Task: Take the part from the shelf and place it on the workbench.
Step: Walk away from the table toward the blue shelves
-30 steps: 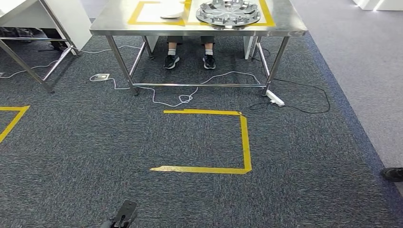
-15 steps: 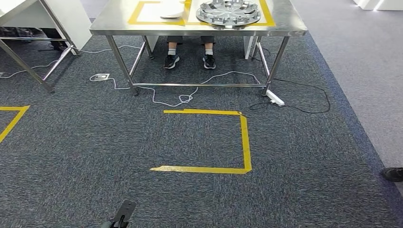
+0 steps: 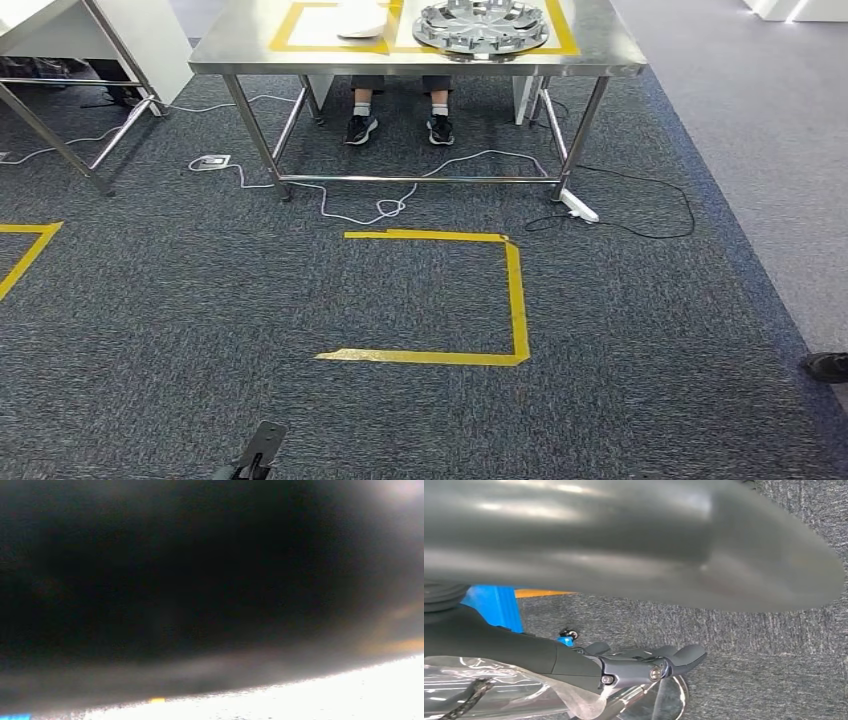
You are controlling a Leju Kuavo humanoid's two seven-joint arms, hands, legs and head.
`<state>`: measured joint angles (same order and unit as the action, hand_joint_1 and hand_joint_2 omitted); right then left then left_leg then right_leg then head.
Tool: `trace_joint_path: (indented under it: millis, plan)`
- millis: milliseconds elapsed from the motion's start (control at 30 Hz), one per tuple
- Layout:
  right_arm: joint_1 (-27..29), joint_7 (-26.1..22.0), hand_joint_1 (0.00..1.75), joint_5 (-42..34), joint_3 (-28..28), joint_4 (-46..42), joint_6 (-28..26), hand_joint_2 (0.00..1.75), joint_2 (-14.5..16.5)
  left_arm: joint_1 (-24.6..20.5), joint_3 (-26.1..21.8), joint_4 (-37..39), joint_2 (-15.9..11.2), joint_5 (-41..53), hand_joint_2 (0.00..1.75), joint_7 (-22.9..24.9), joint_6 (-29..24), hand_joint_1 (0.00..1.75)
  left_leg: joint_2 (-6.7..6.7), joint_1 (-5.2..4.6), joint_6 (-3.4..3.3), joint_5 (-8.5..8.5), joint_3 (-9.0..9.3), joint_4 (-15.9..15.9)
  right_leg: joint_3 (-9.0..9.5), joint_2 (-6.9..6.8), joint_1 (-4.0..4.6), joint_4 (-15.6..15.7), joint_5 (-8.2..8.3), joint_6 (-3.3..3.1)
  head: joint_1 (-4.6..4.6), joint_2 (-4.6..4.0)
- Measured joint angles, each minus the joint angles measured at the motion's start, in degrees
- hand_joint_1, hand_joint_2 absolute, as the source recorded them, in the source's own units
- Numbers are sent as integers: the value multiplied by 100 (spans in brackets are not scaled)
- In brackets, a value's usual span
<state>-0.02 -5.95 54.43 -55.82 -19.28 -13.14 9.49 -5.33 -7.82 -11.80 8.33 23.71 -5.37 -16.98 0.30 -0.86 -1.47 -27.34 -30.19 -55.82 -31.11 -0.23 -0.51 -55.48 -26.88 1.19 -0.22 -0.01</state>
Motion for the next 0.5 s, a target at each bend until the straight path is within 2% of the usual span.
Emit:
trace_joint_path:
  millis: [500]
  plan:
    - [-38,-347,0,-528,-203,31,399,0,-10,4,-5,-2,-2,-155,0,-81,51,0,0,0,0,0,-2,0,-2,0,0,0,0,0,1,1]
